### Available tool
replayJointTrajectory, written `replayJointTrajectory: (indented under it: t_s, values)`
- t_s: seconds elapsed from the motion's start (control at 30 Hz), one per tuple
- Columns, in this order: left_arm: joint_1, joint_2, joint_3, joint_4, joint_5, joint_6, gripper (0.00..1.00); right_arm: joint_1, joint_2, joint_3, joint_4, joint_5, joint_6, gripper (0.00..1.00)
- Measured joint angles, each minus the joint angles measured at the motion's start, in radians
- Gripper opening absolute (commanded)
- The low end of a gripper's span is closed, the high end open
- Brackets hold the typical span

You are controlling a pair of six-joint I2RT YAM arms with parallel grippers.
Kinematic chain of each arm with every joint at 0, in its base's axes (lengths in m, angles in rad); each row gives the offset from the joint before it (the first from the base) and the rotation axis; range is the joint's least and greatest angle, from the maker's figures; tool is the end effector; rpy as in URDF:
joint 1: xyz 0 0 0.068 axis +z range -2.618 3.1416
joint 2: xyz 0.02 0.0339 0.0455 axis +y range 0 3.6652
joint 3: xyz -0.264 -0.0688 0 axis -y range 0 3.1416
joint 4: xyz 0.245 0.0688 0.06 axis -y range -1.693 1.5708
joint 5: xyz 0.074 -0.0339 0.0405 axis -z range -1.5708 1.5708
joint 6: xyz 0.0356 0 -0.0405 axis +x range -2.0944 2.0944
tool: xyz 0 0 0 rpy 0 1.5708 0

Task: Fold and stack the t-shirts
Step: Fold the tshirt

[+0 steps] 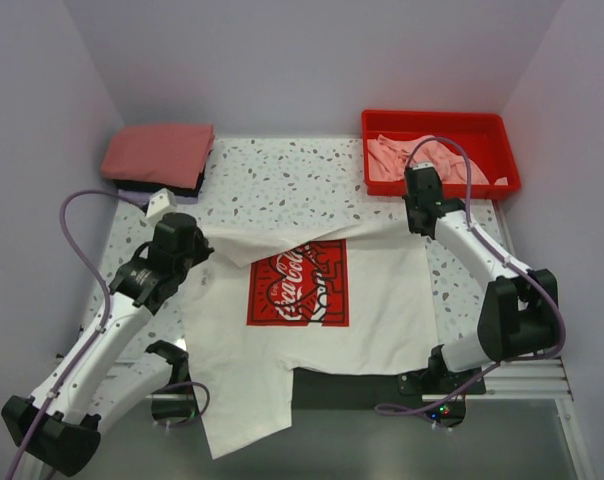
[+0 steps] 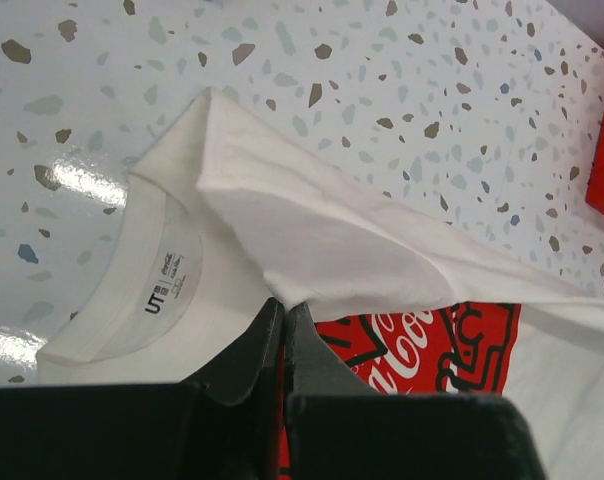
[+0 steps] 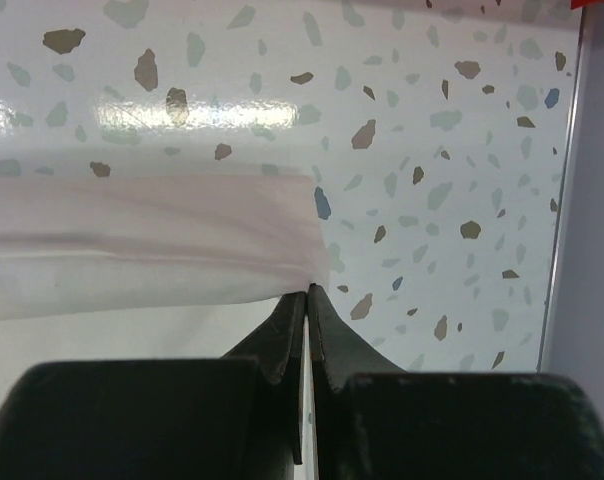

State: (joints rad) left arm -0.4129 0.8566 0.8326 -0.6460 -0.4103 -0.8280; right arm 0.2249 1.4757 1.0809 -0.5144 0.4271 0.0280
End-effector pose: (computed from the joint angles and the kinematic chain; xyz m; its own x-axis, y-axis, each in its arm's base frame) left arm 0.1679 -0.0580 0.3009 -0.4448 -0.5426 -0.7126 -0.3638 0.8365 -0.4098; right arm 0.3050 0.0547 0.2535 -0.7676 -0.1495 -0.6233 0.0666 0.9486 -0.3095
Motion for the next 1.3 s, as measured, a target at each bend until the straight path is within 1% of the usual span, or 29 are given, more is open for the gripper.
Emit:
replayJointTrajectory:
  t_s: [0.1, 0.33, 0.47, 0.53, 0.57, 0.63, 0.7, 0.73, 0.77, 0.83, 0.87, 0.9, 0.97, 1.07, 1.3]
  values:
    - [0.000, -0.040, -0.018, -0.026, 0.000, -0.014, 0.00, 0.004, -0.002, -0.014, -0.013, 0.001, 0.004, 0.00]
    - [0.000, -0.070, -0.080, -0.089, 0.019, -0.045, 0.00, 0.010, -0.026, -0.068, -0.028, 0.006, 0.024, 0.02]
    - [0.000, -0.130, -0.111, -0.127, 0.031, -0.058, 0.00, 0.011, -0.055, -0.097, -0.032, 0.005, 0.044, 0.10]
    - [0.000, -0.159, -0.121, -0.134, 0.036, -0.069, 0.00, 0.011, -0.062, -0.111, -0.034, 0.006, 0.063, 0.16]
    - [0.000, -0.168, -0.129, -0.134, 0.040, -0.071, 0.00, 0.011, -0.063, -0.117, -0.043, 0.010, 0.078, 0.28]
    - [0.000, -0.179, -0.142, -0.133, 0.048, -0.071, 0.00, 0.011, -0.063, -0.121, -0.078, 0.031, 0.113, 0.29]
    - [0.000, -0.174, -0.153, -0.131, 0.060, -0.071, 0.00, 0.011, -0.067, -0.121, -0.115, 0.050, 0.143, 0.34]
    - [0.000, -0.168, -0.156, -0.130, 0.065, -0.071, 0.00, 0.011, -0.075, -0.121, -0.134, 0.055, 0.159, 0.43]
    - [0.000, -0.162, -0.157, -0.130, 0.068, -0.071, 0.00, 0.011, -0.090, -0.121, -0.153, 0.060, 0.177, 0.53]
    - [0.000, -0.150, -0.157, -0.124, 0.071, -0.071, 0.00, 0.011, -0.135, -0.121, -0.184, 0.061, 0.198, 0.66]
    - [0.000, -0.146, -0.157, -0.122, 0.071, -0.071, 0.00, 0.011, -0.170, -0.120, -0.192, 0.052, 0.206, 0.76]
    - [-0.001, -0.145, -0.157, -0.118, 0.071, -0.071, 0.00, 0.011, -0.208, -0.119, -0.196, 0.041, 0.213, 0.99]
    - [-0.001, -0.138, -0.157, -0.109, 0.071, -0.071, 0.00, 0.011, -0.265, -0.112, -0.198, 0.005, 0.210, 0.99]
    - [-0.001, -0.114, -0.156, -0.087, 0.071, -0.070, 0.00, 0.011, -0.306, -0.098, -0.181, -0.098, 0.205, 0.99]
    - [-0.001, 0.024, -0.127, 0.003, 0.067, -0.065, 0.00, 0.011, -0.246, -0.097, -0.112, -0.354, 0.179, 0.99]
